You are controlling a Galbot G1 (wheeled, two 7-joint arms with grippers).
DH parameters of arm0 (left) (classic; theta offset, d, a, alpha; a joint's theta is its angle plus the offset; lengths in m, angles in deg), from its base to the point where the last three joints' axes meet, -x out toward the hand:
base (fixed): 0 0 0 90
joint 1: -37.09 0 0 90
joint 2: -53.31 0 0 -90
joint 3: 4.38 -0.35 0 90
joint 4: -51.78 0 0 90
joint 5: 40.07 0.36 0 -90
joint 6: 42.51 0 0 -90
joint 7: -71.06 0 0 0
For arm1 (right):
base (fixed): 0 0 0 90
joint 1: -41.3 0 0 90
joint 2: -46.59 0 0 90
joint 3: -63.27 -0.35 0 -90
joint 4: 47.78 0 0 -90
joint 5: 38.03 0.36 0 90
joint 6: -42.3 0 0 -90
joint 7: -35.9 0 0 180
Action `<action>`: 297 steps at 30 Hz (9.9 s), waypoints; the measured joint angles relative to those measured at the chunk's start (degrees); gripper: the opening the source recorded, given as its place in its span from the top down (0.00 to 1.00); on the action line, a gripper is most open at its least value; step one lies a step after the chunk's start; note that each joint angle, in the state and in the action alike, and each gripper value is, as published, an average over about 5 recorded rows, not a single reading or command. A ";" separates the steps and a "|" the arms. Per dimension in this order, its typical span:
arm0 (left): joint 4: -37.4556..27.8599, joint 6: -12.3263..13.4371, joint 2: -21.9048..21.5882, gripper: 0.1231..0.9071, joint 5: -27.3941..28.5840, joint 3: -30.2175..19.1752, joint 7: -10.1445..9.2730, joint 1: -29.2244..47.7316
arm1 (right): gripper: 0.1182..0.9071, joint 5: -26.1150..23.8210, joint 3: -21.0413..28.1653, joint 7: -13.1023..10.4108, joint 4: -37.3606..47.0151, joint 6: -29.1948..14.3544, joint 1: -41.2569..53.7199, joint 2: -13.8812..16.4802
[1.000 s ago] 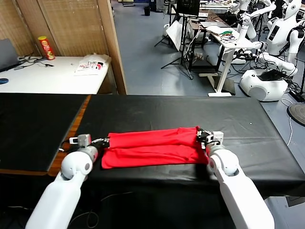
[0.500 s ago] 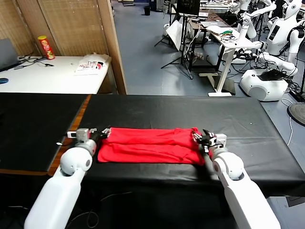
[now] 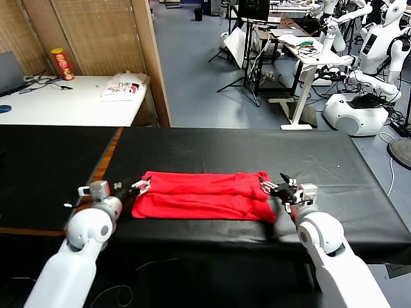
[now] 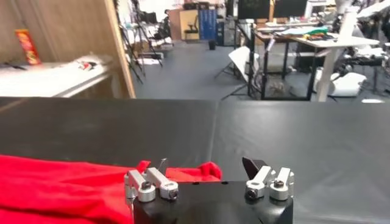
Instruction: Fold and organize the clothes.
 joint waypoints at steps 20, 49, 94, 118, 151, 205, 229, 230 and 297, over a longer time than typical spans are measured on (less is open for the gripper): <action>-1.65 0.55 3.74 0.92 -0.36 1.37 1.03 -2.59 | 0.14 -0.03 -0.61 1.31 -2.65 -0.15 -0.44 0.54; 9.55 -4.16 -1.81 0.96 7.10 -5.07 -5.12 -2.75 | 0.14 -2.98 -3.82 1.02 -5.12 -0.08 -5.42 -1.73; 2.21 0.43 23.77 0.69 -5.00 -12.31 -9.93 5.33 | 0.14 -5.19 5.08 6.80 -0.34 -1.77 0.34 -1.28; 5.43 8.50 14.12 0.14 5.98 -2.75 0.87 -1.12 | 0.14 -22.94 15.96 4.23 8.80 -0.56 6.29 -6.13; -2.36 6.49 16.19 0.39 -18.93 4.47 1.96 -4.07 | 0.14 0.13 5.77 2.85 -6.19 -2.07 3.04 -2.97; 10.30 8.39 3.61 0.87 20.94 -11.24 1.20 -3.70 | 0.14 -5.91 -2.32 4.04 -5.97 0.19 -7.22 -4.11; 10.84 19.70 3.01 0.14 23.55 -11.95 11.95 -3.98 | 0.14 12.57 17.40 2.67 8.94 6.22 8.77 -9.14; 10.64 20.65 2.39 0.14 24.10 -11.69 12.58 -4.12 | 0.14 13.04 17.96 2.43 10.03 6.33 9.37 -9.79; 23.95 29.68 -4.80 0.14 11.41 11.49 1.11 -46.64 | 0.14 -22.69 -5.13 -8.98 -26.08 -23.21 -45.92 -2.92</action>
